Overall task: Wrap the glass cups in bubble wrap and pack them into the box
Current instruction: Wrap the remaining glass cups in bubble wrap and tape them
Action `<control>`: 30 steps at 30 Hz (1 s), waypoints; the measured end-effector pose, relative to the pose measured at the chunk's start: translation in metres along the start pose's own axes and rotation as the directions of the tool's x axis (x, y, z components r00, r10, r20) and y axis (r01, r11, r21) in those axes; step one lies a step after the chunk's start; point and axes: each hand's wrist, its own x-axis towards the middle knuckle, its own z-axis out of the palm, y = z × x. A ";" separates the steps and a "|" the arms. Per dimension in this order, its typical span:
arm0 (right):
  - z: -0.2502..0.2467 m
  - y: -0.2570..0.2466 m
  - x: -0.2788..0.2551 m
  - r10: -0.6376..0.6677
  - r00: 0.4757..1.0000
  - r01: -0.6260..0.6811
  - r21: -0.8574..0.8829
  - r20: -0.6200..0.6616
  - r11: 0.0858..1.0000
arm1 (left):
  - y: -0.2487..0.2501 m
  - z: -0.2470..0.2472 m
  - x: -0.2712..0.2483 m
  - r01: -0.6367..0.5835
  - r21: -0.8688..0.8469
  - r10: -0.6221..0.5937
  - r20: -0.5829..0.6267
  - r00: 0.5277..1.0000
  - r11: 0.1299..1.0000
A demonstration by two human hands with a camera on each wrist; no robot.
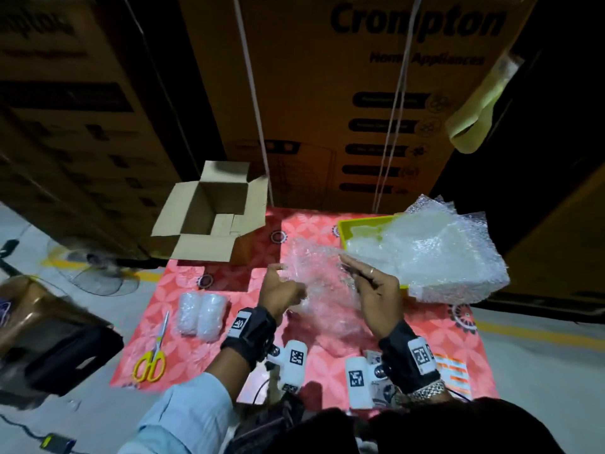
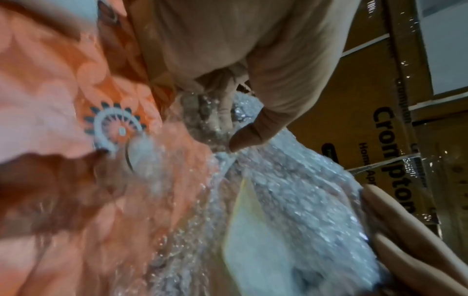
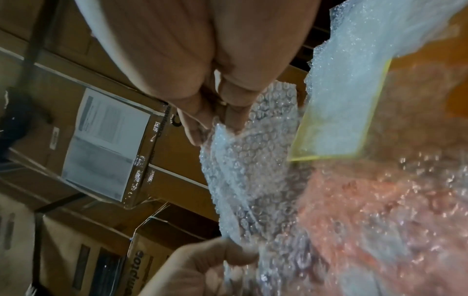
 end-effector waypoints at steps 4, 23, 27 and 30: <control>0.023 0.007 -0.010 0.026 0.997 -0.023 0.041 -0.075 0.999 | 0.000 -0.069 0.013 -0.104 0.154 0.091 0.088 0.992 0.983; 0.090 0.105 -0.016 0.467 0.879 -0.477 -0.127 -0.102 0.870 | -0.060 -0.186 0.105 -0.207 0.433 0.129 0.203 0.971 0.877; 0.072 0.121 -0.035 0.550 0.810 -0.582 -0.166 -0.204 0.796 | -0.072 -0.185 0.111 -0.140 0.475 0.053 0.191 0.980 0.869; 0.076 0.130 -0.032 0.680 0.728 -0.686 -0.094 -0.088 0.722 | -0.076 -0.182 0.116 -0.100 0.532 0.007 0.174 0.985 0.841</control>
